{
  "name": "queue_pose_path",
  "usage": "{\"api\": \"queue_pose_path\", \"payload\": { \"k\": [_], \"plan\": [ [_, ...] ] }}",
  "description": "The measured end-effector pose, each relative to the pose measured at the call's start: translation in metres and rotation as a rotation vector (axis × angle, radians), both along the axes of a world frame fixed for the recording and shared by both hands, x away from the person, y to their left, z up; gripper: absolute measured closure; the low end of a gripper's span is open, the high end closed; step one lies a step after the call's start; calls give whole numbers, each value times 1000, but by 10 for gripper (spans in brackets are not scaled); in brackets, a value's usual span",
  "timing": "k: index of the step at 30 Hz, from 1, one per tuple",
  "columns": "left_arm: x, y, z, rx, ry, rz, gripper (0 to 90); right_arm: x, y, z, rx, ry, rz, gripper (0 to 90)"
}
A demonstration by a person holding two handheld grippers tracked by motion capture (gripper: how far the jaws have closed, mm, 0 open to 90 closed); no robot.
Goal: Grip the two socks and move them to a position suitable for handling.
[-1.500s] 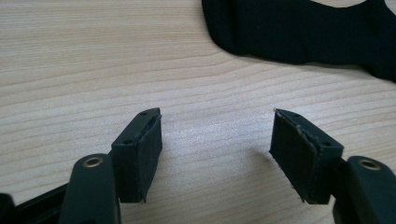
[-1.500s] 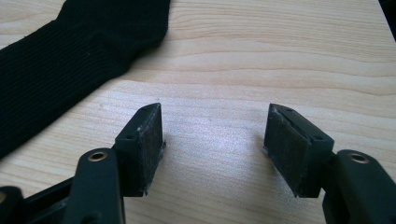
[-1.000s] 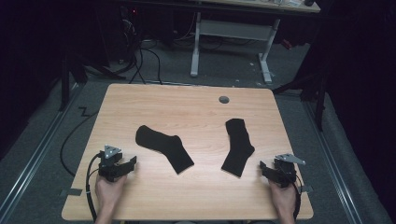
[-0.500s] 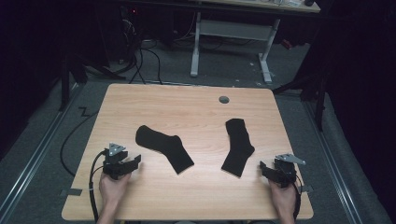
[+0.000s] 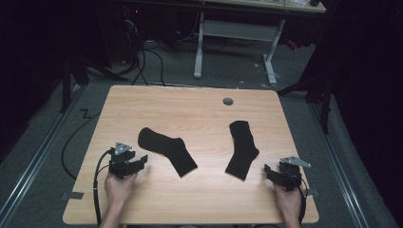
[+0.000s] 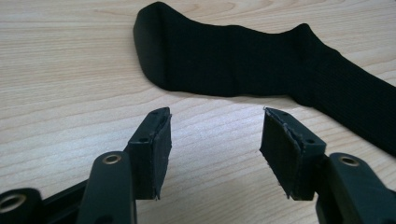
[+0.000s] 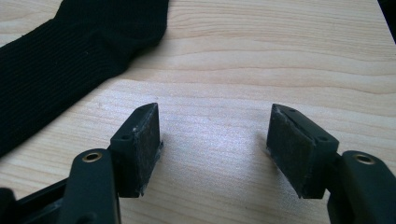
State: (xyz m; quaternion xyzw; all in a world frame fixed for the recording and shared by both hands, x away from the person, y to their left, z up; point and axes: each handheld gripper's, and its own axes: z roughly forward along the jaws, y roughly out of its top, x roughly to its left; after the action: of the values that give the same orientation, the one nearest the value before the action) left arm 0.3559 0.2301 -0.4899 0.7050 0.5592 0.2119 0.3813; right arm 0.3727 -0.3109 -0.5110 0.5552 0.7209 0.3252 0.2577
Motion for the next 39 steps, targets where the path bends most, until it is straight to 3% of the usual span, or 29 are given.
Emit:
{"api": "queue_pose_path", "payload": {
  "k": [8,16,28,30,32,34,39],
  "plan": [
    [4,-7,6,-4,-12,-20,455,0,0,0,0,0,0,351],
    [8,-12,5,-5,3,-33,457,0,0,0,1,1,-1,350],
    [20,-33,16,16,-2,-73,467,0,0,0,-1,0,2,347],
    [23,-36,16,0,-5,-76,470,0,0,0,-1,0,2,347],
    [26,-37,15,-20,5,-70,474,0,0,0,-1,0,3,346],
    [31,-40,12,-2,30,-71,474,0,0,0,0,1,2,345],
    [38,-48,14,14,35,-81,474,0,0,0,-1,1,3,345]
  ]
}}
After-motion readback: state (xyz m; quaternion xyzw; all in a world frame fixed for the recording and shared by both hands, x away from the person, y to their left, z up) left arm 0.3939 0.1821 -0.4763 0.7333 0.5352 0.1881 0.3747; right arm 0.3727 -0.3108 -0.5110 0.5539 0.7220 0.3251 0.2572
